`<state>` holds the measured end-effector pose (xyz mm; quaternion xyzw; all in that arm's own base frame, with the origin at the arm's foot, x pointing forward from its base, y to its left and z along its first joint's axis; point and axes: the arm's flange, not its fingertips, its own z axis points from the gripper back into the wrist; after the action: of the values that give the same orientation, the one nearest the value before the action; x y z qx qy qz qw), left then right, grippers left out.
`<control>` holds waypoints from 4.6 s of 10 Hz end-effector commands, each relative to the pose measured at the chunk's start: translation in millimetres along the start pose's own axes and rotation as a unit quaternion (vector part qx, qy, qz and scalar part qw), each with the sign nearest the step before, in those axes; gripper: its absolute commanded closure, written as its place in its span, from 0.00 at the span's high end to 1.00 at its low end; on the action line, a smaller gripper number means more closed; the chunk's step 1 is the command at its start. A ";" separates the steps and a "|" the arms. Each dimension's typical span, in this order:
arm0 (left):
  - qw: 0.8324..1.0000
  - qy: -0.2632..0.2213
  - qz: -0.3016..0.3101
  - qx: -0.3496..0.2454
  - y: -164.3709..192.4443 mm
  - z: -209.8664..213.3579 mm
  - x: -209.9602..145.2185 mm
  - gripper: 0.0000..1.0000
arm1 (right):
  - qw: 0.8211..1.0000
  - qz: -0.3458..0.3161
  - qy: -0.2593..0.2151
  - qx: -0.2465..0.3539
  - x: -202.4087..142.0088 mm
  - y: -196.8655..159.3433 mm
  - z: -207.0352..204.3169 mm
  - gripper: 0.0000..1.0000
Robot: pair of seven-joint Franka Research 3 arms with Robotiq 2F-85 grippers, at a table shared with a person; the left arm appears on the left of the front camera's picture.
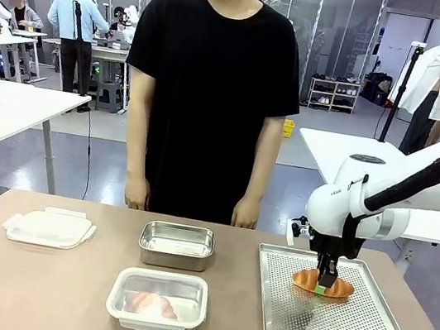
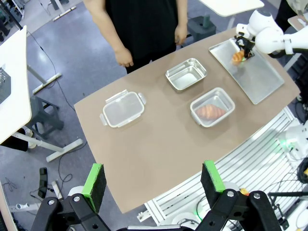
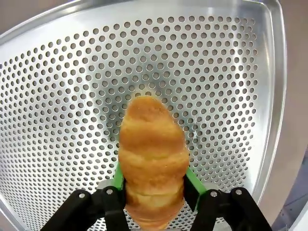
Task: Place the bread into the airtight container.
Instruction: Pick up a Butter Roll and place it into an empty Airtight Container.
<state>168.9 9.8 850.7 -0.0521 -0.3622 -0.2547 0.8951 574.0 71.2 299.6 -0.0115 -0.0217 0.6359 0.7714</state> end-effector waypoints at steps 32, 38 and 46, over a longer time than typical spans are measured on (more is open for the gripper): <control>1.000 0.000 0.000 0.001 -0.1 0.8 1.2 1.00 | 0.992 0.077 0.009 -0.099 381.8 73.2 59.7 0.62; 1.000 0.000 0.000 0.001 -0.1 0.8 1.2 1.00 | 0.993 0.070 0.003 -0.095 375.0 71.5 59.3 0.97; 1.000 0.000 0.000 0.001 -0.1 0.8 1.2 1.00 | 0.993 0.062 0.006 -0.103 377.5 72.9 58.0 1.00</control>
<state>168.9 9.7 850.6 -0.0521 -0.3622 -0.2548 0.8951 571.7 455.7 360.6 -0.0994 -0.0828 0.6751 0.7263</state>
